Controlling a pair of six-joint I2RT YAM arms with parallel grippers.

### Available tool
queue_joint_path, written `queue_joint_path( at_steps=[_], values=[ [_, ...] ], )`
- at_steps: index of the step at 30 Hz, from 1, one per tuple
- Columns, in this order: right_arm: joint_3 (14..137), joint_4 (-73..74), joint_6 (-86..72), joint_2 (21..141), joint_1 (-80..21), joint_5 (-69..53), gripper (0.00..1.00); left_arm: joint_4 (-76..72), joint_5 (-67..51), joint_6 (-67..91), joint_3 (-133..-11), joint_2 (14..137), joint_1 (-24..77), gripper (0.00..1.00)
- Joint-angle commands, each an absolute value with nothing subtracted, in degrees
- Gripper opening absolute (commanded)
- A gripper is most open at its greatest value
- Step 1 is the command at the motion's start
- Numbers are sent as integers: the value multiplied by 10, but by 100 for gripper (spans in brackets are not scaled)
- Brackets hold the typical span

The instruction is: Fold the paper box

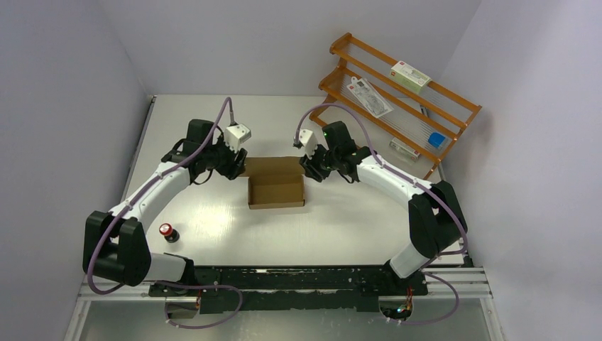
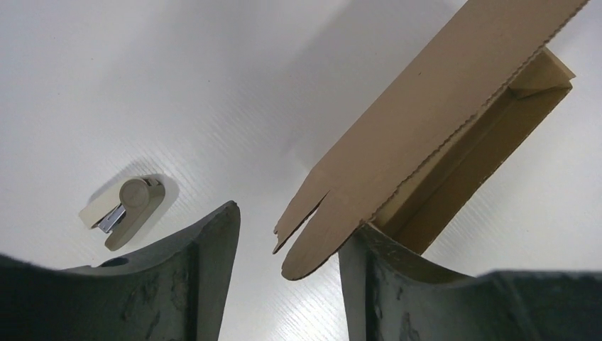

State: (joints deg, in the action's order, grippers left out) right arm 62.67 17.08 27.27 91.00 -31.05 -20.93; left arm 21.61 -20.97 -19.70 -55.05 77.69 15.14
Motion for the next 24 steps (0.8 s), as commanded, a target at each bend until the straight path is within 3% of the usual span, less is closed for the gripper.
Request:
queue_joint_path(
  at_steps=[1, 3, 5, 17, 24],
  values=[
    [642, 163, 280, 915, -304, -218, 38, 207, -259, -214, -557, 774, 138, 55],
    [636, 157, 280, 911, -304, -218, 23, 206, -265, -214, -556, 774, 138, 53],
    [633, 154, 279, 909, -304, -226, 16, 205, -273, -216, -553, 771, 137, 49],
    [634, 162, 287, 903, -304, -236, 1, 202, -301, -226, -540, 778, 138, 36],
    [630, 161, 287, 899, -303, -237, 0, 203, -301, -225, -536, 793, 138, 30]
  ],
)
